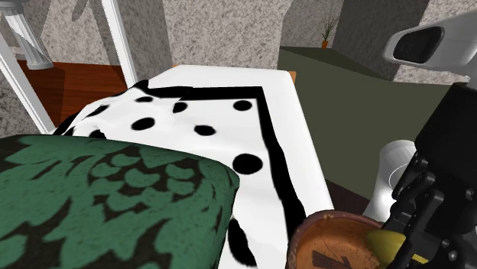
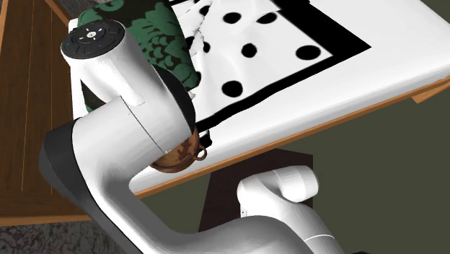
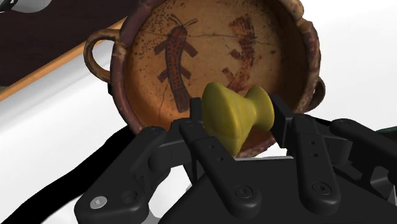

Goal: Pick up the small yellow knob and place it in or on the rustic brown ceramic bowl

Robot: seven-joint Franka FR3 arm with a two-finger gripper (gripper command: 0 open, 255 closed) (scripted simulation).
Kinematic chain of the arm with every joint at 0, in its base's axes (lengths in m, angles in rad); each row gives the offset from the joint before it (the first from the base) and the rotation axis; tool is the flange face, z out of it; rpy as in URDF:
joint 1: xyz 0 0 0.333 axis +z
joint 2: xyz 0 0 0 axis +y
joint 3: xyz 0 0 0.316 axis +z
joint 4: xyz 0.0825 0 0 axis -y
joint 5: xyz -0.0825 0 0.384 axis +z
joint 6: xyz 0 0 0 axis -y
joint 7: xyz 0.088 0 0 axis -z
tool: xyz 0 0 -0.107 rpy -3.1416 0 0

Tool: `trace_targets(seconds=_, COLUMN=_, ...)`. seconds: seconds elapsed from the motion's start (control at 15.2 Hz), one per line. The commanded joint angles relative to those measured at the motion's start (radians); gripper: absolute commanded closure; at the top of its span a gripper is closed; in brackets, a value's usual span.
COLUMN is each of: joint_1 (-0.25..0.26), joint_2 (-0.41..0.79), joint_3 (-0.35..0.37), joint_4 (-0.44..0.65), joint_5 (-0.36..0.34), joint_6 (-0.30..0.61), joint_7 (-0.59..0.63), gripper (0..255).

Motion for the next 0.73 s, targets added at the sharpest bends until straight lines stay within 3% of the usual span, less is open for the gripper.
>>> trace_targets(seconds=0.0, joint_1=0.005, joint_2=-0.012, joint_3=0.008, joint_4=-0.036, joint_5=0.009, joint_6=0.025, joint_7=-0.005, gripper=255)
trace_targets(seconds=0.26, joint_1=0.014, joint_2=-0.030, joint_3=0.024, joint_4=-0.094, joint_5=0.026, joint_6=0.065, joint_7=-0.012, gripper=255)
trace_targets(seconds=0.66, joint_1=0.014, joint_2=-0.030, joint_3=0.024, joint_4=-0.094, joint_5=0.026, joint_6=0.065, joint_7=-0.012, gripper=255)
